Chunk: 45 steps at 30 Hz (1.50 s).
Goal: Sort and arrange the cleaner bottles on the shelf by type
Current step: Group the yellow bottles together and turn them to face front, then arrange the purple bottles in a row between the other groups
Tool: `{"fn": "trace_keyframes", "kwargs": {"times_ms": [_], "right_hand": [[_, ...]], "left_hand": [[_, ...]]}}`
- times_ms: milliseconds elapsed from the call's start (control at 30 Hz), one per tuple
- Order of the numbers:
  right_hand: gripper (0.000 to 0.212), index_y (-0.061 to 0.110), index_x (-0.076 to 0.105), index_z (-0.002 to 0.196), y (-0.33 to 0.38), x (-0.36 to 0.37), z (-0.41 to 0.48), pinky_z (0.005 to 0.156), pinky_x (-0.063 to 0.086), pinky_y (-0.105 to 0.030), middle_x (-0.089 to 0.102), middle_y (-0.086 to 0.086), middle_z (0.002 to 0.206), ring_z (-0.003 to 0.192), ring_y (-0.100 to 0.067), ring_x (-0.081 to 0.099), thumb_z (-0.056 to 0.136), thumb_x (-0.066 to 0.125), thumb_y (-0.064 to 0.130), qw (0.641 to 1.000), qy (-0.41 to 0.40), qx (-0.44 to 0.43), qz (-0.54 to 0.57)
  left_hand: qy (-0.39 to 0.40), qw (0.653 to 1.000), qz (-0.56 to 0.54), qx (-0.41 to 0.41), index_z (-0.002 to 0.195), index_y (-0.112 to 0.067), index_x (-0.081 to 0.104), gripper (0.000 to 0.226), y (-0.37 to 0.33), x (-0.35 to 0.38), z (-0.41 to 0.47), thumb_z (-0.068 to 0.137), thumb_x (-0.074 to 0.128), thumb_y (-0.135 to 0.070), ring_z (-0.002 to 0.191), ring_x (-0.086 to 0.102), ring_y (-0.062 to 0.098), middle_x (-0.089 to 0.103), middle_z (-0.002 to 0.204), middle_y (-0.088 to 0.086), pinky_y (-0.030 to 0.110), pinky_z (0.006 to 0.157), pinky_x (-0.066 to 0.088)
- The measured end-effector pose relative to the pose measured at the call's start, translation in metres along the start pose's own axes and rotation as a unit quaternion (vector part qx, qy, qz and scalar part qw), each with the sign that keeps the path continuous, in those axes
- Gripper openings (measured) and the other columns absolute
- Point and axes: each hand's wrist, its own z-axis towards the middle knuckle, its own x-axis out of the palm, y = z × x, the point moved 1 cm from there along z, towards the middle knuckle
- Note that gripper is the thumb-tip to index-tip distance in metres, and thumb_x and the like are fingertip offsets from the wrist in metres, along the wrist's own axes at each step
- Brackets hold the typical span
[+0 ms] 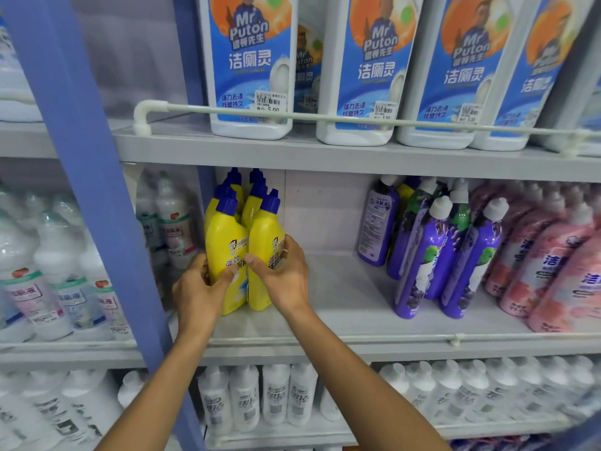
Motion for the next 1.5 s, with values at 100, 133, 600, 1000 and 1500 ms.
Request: {"fn": "trace_keyframes", "kwargs": {"times_ms": [100, 133, 600, 1000, 1500], "right_hand": [[0.08, 0.03, 0.055, 0.133, 0.003, 0.002, 0.002, 0.095, 0.057, -0.037, 0.06, 0.007, 0.128, 0.114, -0.013, 0.062, 0.069, 0.08, 0.07, 1.0, -0.002, 0.01, -0.024], [0.078, 0.029, 0.055, 0.132, 0.004, 0.003, 0.004, 0.094, 0.057, -0.037, 0.06, 0.007, 0.127, 0.114, -0.014, 0.061, 0.07, 0.081, 0.068, 0.999, -0.002, 0.013, -0.033], [0.083, 0.027, 0.052, 0.135, 0.006, 0.009, 0.006, 0.097, 0.055, -0.041, 0.058, 0.005, 0.131, 0.118, -0.015, 0.059, 0.071, 0.076, 0.073, 0.999, -0.011, 0.03, -0.036], [0.074, 0.027, 0.048, 0.152, 0.0, -0.043, 0.004, 0.12, 0.038, -0.041, 0.052, 0.007, 0.154, 0.141, -0.013, 0.049, 0.097, 0.036, 0.074, 0.988, 0.092, 0.085, 0.094], [0.089, 0.031, 0.064, 0.129, -0.032, -0.191, -0.036, 0.109, 0.048, -0.039, 0.069, 0.011, 0.135, 0.127, -0.007, 0.063, 0.069, 0.052, 0.096, 0.967, 0.066, 0.102, 0.225]], "left_hand": [[0.007, 1.0, 0.005, 0.0, 0.099, -0.022, 0.064, 0.053, 0.002, 0.002, 0.006, 0.069, 0.068, -0.065, 0.078, 0.072, 0.025, 0.074, 0.081, -0.002, 0.048, 0.077, 0.06], [0.01, 1.0, 0.003, -0.004, 0.099, -0.022, 0.064, 0.055, 0.004, 0.003, 0.009, 0.067, 0.068, -0.067, 0.079, 0.072, 0.025, 0.074, 0.083, -0.002, 0.048, 0.078, 0.059], [0.0, 1.0, 0.002, -0.028, 0.094, -0.019, 0.064, 0.028, 0.008, 0.015, 0.013, 0.086, 0.079, -0.041, 0.084, 0.068, 0.028, 0.071, 0.085, 0.003, 0.036, 0.075, 0.052], [0.086, 0.983, -0.145, -0.068, 0.124, -0.038, 0.067, 0.061, 0.019, 0.001, 0.003, 0.087, 0.046, -0.083, 0.12, 0.066, 0.019, 0.073, 0.124, -0.009, 0.049, 0.108, 0.049], [0.099, 0.955, -0.262, -0.093, 0.124, -0.032, 0.063, 0.052, -0.076, 0.06, -0.092, 0.088, 0.043, -0.064, 0.119, 0.064, 0.003, 0.068, 0.127, -0.012, 0.03, 0.102, 0.049]]}}
